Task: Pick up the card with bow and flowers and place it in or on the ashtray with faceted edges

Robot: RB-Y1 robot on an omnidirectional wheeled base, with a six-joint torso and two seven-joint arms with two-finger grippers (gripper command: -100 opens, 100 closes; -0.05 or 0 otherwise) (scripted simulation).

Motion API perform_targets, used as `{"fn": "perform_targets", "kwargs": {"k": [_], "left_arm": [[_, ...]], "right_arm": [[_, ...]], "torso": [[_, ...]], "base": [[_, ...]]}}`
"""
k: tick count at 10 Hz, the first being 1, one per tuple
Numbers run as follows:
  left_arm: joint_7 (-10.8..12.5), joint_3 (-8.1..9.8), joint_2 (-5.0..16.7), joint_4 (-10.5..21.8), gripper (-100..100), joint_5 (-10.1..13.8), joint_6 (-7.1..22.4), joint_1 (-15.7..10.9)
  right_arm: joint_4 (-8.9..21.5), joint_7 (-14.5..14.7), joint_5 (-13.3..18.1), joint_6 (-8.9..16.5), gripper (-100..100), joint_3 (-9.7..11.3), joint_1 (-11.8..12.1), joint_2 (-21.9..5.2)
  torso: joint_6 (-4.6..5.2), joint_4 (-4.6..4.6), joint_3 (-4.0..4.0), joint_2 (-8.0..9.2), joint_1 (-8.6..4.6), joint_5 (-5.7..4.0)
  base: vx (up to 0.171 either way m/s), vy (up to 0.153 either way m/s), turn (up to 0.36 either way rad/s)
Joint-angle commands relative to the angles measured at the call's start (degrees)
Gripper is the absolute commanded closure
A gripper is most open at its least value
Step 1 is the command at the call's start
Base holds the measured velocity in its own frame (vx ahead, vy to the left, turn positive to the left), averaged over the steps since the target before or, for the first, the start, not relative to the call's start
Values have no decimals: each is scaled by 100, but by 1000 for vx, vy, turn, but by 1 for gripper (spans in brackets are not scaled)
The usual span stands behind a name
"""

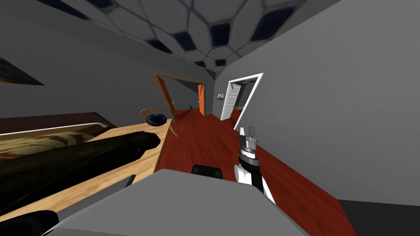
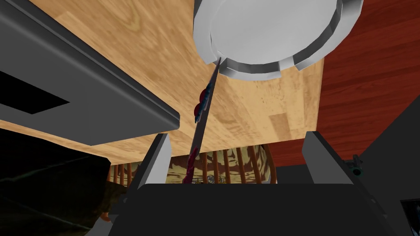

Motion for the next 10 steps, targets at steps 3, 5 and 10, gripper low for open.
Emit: {"fn": "perform_targets", "kwargs": {"k": [3,5,10], "left_arm": [[-257,-298,0,-320,-100,574,224,299],[-257,-311,0,-413,-100,908,224,339],[-505,-612,-2,-782,-100,1713,421,661]], "right_arm": [[0,0,0,0,0,-1,1,-1],[0,0,0,0,0,1,-1,0],[0,0,0,0,0,0,-1,0]], "torso": [[0,-4,-10,-16,16,4],[2,1,6,12,-13,-4],[0,2,6,11,-10,-3]], "base": [[-18,-16,-60],[-60,-54,-195],[-37,-33,-120]]}}
